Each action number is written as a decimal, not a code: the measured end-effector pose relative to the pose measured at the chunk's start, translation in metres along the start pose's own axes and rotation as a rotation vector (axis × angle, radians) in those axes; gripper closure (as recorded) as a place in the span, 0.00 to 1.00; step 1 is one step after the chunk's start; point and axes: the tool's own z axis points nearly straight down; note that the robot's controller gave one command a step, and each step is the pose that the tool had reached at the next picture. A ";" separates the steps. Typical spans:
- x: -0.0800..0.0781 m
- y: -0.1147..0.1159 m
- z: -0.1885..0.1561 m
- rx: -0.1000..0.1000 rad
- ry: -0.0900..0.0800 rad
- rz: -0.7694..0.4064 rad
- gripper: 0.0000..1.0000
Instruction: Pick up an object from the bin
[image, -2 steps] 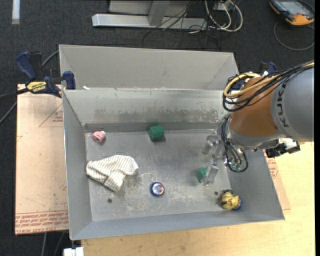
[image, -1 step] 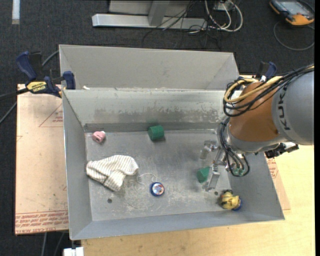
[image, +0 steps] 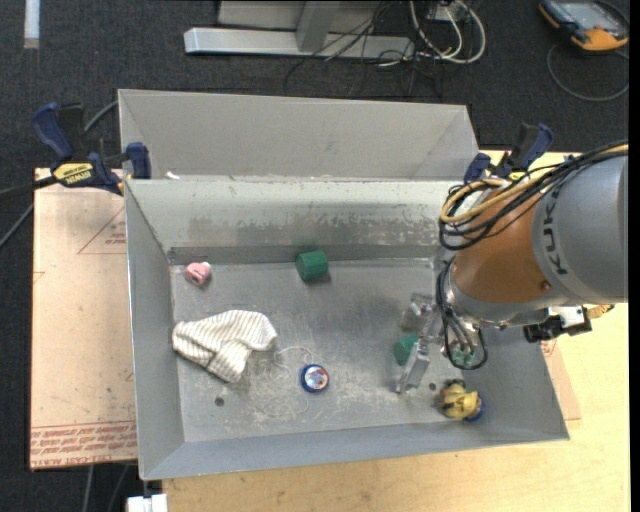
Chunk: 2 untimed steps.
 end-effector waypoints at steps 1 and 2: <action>-0.001 0.004 -0.001 0.001 0.004 -0.179 1.00; -0.001 0.004 -0.001 0.001 0.004 -0.179 1.00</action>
Offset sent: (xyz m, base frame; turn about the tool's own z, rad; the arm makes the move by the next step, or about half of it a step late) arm 0.0000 0.0000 0.0000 0.0000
